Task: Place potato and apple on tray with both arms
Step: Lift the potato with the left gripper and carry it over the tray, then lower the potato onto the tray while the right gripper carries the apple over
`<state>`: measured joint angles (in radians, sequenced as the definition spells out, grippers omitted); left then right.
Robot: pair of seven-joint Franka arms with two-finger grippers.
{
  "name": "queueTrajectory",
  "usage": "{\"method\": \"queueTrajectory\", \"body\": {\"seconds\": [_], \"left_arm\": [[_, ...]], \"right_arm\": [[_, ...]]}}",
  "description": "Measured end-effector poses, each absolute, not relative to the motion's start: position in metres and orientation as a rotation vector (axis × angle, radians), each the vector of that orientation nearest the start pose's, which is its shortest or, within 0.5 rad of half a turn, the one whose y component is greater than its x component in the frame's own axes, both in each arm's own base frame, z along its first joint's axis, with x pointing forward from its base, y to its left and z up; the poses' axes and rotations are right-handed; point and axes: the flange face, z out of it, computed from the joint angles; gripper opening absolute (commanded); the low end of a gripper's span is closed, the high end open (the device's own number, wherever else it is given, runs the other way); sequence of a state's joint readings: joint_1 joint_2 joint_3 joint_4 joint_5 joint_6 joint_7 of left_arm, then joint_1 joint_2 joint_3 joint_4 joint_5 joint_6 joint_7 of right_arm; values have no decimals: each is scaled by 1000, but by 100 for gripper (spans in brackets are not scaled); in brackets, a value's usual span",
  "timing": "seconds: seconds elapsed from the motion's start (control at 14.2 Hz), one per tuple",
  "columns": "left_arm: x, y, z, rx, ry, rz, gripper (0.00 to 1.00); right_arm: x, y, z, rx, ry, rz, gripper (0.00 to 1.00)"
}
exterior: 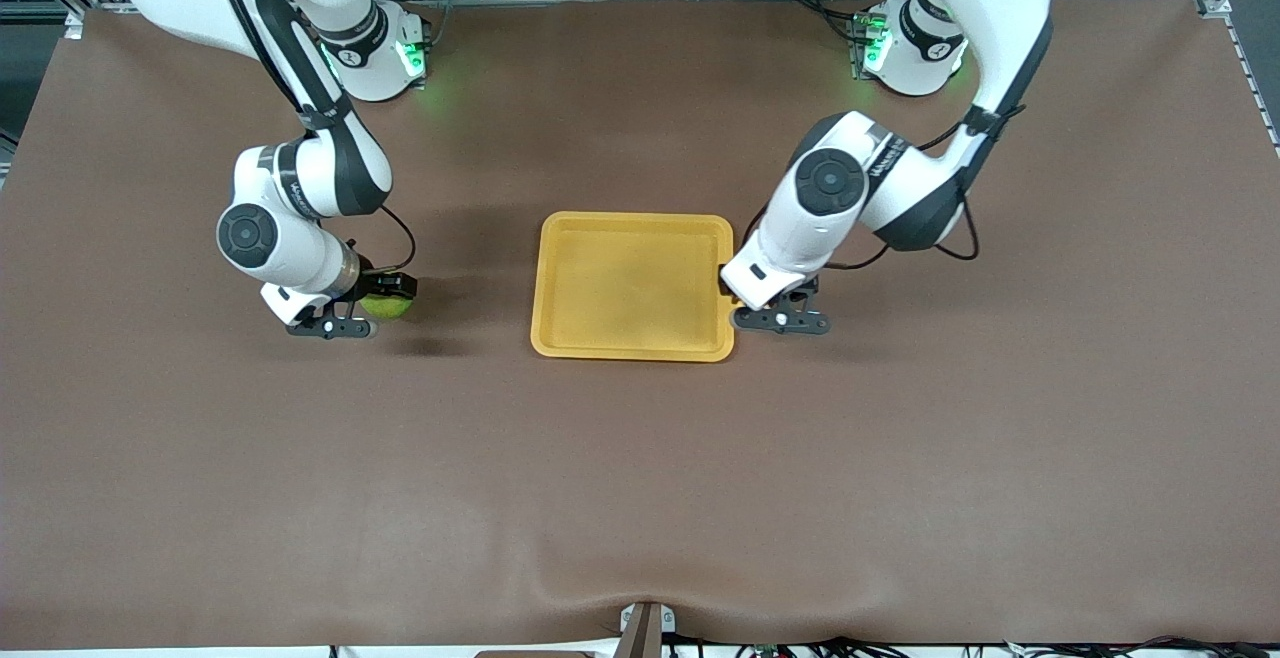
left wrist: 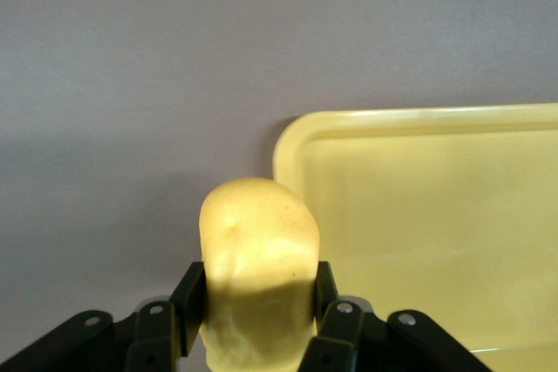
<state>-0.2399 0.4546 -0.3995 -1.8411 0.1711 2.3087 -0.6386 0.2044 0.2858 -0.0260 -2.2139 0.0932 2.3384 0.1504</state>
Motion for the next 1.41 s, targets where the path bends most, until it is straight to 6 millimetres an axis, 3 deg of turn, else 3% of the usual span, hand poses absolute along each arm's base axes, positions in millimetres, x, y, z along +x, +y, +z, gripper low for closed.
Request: {"method": "queueTrajectory", "body": {"seconds": [0.35,0.63,1.2,1.41], "left_arm": [[513,-413,276,-3185,108,-16,0],[500,-436,256,-3166,73,-1,0],[489,-446,219,-3104,54,-10,0],[485,-448,211,-3095,64,-1,0]], "right_arm": [[538,101,265,-3096,52,309,0],[542,104,273,-3094,45,315,0],[545,108,283,-3093,36,303,0],[544,120,286,-3096,51,299,0]]}}
